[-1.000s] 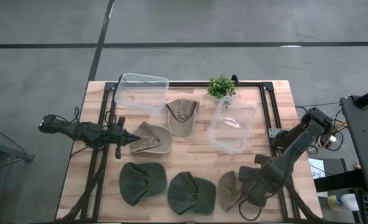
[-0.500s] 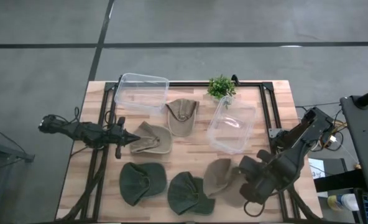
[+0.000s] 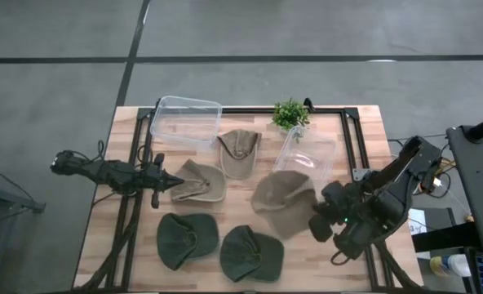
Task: Pick & Place hat
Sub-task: Put the bottom brown cap into the right transparent bin
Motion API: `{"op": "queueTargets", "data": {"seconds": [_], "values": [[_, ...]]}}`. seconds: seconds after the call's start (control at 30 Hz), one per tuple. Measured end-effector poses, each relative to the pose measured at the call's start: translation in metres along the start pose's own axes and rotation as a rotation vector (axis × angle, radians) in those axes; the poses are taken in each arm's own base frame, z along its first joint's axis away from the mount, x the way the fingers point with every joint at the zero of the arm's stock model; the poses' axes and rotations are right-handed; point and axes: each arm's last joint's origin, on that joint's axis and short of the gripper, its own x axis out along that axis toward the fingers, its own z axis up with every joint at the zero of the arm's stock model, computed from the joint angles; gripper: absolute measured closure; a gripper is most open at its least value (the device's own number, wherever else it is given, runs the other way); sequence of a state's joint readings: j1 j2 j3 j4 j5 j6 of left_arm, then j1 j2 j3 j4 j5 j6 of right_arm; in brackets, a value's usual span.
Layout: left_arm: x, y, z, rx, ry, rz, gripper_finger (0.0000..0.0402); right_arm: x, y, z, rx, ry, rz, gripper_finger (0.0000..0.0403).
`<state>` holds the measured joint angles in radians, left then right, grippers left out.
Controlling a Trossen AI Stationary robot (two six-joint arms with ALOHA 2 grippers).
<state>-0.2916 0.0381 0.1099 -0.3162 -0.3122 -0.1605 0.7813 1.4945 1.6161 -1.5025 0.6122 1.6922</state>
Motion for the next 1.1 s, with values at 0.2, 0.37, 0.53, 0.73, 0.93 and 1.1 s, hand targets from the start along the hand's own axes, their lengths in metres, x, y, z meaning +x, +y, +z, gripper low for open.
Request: {"op": "queueTargets", "data": {"seconds": [0.2, 0.37, 0.53, 0.73, 0.93, 1.1], "values": [[0.000, 0.000, 0.000, 0.000, 0.000, 0.000, 0.0401, -0.014, -0.018, 0.019, 0.095, -0.226, 0.029, 0.0390], [0.000, 0.000, 0.000, 0.000, 0.000, 0.000, 0.0401, -0.019, -0.027, 0.036, 0.181, -0.413, 0.073, 0.0390], [0.000, 0.000, 0.000, 0.000, 0.000, 0.000, 0.0401, -0.012, -0.032, 0.055, 0.237, -0.522, 0.030, 0.0390], [0.000, 0.000, 0.000, 0.000, 0.000, 0.000, 0.0401, 0.006, -0.037, 0.079, 0.343, -0.512, -0.077, 0.0390], [0.000, 0.000, 0.000, 0.000, 0.000, 0.000, 0.0401, 0.022, -0.046, 0.097, 0.454, -0.330, -0.179, 0.0390], [0.000, 0.000, 0.000, 0.000, 0.000, 0.000, 0.0401, 0.029, -0.052, 0.109, 0.565, -0.333, -0.216, 0.0390]]}}
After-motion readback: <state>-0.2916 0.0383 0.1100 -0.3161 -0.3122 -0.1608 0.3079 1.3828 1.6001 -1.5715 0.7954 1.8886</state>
